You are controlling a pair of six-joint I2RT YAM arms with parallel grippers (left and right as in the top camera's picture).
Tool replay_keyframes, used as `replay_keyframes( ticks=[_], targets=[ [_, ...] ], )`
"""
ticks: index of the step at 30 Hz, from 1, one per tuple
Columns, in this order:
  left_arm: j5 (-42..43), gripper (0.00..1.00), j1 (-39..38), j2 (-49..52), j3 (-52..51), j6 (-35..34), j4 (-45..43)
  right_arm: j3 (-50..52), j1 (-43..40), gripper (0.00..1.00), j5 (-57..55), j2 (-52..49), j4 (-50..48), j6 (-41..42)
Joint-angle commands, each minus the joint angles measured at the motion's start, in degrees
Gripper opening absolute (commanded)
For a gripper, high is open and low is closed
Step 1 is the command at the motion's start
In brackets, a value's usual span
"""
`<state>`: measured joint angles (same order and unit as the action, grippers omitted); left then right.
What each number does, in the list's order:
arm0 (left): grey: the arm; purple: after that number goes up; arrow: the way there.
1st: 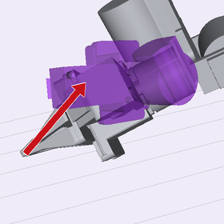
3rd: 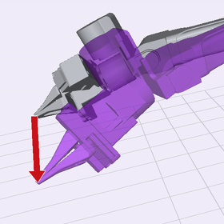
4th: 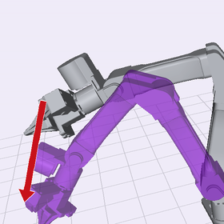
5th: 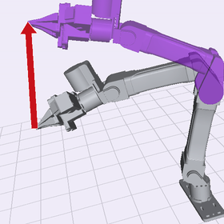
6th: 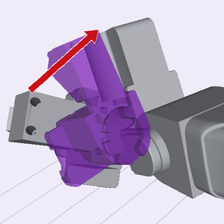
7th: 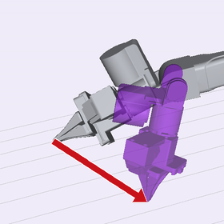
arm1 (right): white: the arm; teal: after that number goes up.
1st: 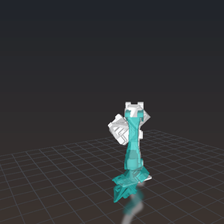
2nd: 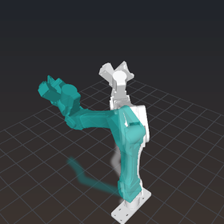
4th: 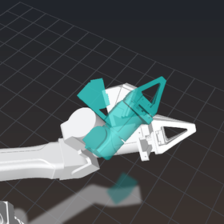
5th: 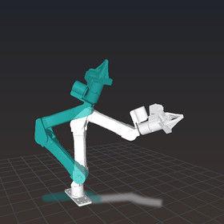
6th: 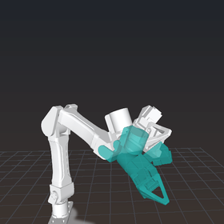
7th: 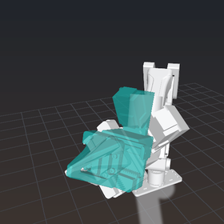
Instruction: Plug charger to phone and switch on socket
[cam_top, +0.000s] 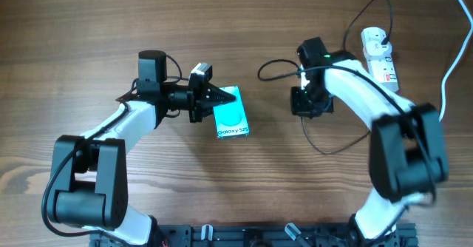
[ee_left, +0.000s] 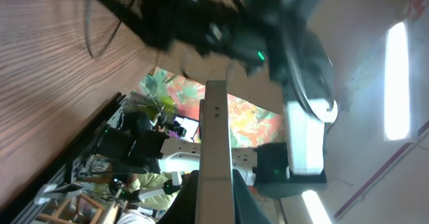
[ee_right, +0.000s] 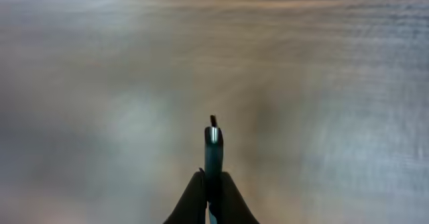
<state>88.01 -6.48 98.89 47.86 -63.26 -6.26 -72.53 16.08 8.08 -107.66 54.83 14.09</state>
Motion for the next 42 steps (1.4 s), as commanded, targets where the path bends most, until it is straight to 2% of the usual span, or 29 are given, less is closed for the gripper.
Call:
replay_keyframes(
  ticks=[1,7,12,17,20,22,27,30,35,42],
  targets=[
    [2.4,0.04,-0.2,-0.1,0.9,-0.2,-4.8,-0.9,0.4,0.04,15.4,12.9,3.8,-11.2],
    [2.2,0.04,-0.1,-0.1,0.9,-3.5,-15.8,-0.6,0.4,0.04,30.8,27.4,10.5,-18.6],
    [1.9,0.04,0.0,-0.1,2.8,-5.1,-25.7,4.5,0.4,0.04,41.2,37.2,10.1,-20.1],
    [-1.0,0.04,0.0,-0.1,5.8,-12.9,-37.6,14.4,0.4,0.04,50.7,42.4,0.8,-17.5],
    [-3.2,0.04,0.0,-0.1,6.6,-17.1,-46.2,23.5,0.5,0.04,60.8,42.3,-12.5,-12.6],
    [-3.2,0.04,0.0,-0.1,6.6,-18.5,-48.9,26.9,0.5,0.04,64.3,41.8,-18.4,-10.8],
    [-3.7,0.04,0.0,-0.1,6.6,-19.8,-50.1,33.2,0.5,0.04,65.4,40.7,-33.7,-0.9],
    [-3.2,0.04,-0.1,-0.1,6.6,-19.6,-50.4,33.6,0.9,0.04,65.5,40.6,-38.2,3.2],
    [0.2,0.04,-0.8,-0.1,6.6,-19.7,-58.1,33.6,4.6,0.04,65.3,40.6,-41.6,6.0],
    [0.2,0.04,-2.4,-0.1,6.6,-19.7,-58.1,33.6,7.0,0.04,64.8,40.3,-45.5,9.4]
  ],
)
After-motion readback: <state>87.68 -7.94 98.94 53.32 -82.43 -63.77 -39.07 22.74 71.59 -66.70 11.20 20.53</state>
